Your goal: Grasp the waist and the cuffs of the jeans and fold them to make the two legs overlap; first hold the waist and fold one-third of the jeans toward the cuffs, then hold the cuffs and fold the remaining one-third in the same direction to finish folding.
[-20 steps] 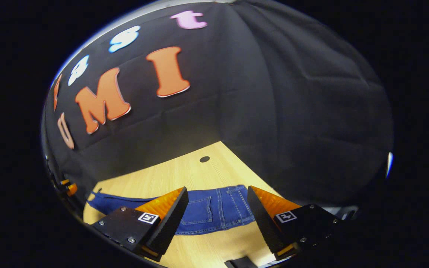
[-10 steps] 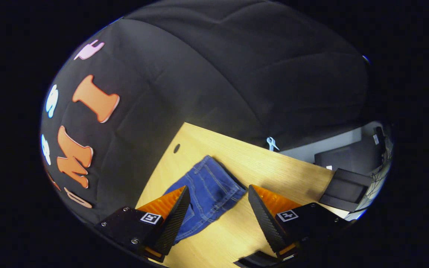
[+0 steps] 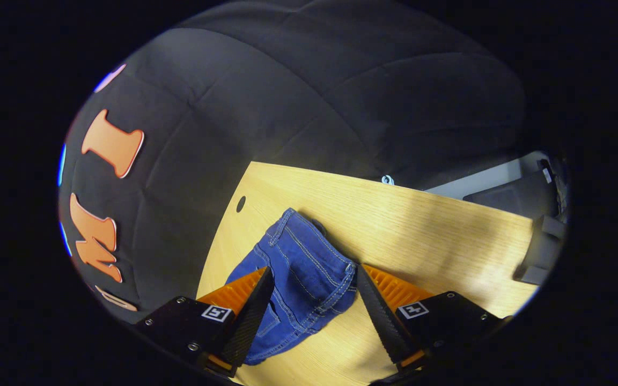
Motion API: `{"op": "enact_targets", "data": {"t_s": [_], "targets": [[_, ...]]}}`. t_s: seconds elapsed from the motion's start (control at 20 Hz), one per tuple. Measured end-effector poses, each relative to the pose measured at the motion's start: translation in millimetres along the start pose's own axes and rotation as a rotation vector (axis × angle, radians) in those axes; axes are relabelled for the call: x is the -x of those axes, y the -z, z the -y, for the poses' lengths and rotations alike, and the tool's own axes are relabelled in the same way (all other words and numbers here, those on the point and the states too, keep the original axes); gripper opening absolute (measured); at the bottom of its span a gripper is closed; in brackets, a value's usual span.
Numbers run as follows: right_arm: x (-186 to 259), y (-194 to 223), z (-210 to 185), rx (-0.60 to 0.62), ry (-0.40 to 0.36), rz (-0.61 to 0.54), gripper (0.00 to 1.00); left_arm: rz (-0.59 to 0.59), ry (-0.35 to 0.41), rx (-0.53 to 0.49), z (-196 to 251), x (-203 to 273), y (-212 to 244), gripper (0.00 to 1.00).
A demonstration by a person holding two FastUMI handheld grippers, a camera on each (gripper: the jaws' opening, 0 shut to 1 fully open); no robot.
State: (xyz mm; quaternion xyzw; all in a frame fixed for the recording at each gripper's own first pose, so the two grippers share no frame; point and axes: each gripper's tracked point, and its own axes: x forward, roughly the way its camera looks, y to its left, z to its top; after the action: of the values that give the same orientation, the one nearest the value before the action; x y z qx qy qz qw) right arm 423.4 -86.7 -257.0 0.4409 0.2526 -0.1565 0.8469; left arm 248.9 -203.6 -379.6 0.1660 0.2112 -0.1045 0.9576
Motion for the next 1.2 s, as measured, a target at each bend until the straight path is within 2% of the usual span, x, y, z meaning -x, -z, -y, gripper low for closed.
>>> {"op": "enact_targets", "data": {"t_s": [0.05, 0.15, 0.25, 0.3, 0.4, 0.45, 0.6, 0.9, 1.2], "targets": [[-6.0, 0.0, 3.9, -0.007, 0.042, 0.004, 0.96, -0.001, -0.005, -0.002, -1.9, -1.7, 0.3, 0.98], [-14.4, 4.1, 6.2, -0.012, 0.083, -0.017, 0.65, -0.013, -0.011, 0.010, -5.2, -5.7, 3.1, 0.98], [-24.4, 10.3, 6.5, -0.045, 0.089, -0.039, 0.47, -0.022, -0.009, 0.037, -9.7, -8.1, 6.7, 1.00], [-31.9, 10.8, 1.2, -0.114, 0.069, -0.042, 0.35, -0.028, -0.009, 0.046, -10.3, -9.3, 7.7, 0.98], [-36.6, 5.3, -8.5, -0.231, 0.085, -0.018, 0.11, -0.032, -0.012, 0.055, -14.6, -11.5, 9.7, 0.98], [-38.6, 0.8, -12.8, -0.209, 0.094, 0.013, 0.04, -0.036, -0.012, 0.057, -17.0, -12.4, 11.8, 0.98], [-19.0, -15.8, -34.8, -0.024, 0.126, 0.107, 0.04, -0.039, -0.022, 0.054, -34.2, -11.4, 11.1, 0.98], [19.0, -14.7, -155.6, 0.205, 0.021, 0.180, 0.04, -0.028, -0.001, 0.106, -69.2, -10.0, 14.9, 0.98], [46.0, 33.9, -252.5, 0.352, -0.103, 0.187, 0.03, -0.020, 0.001, 0.152, -116.7, -8.0, 19.2, 0.98]]}}
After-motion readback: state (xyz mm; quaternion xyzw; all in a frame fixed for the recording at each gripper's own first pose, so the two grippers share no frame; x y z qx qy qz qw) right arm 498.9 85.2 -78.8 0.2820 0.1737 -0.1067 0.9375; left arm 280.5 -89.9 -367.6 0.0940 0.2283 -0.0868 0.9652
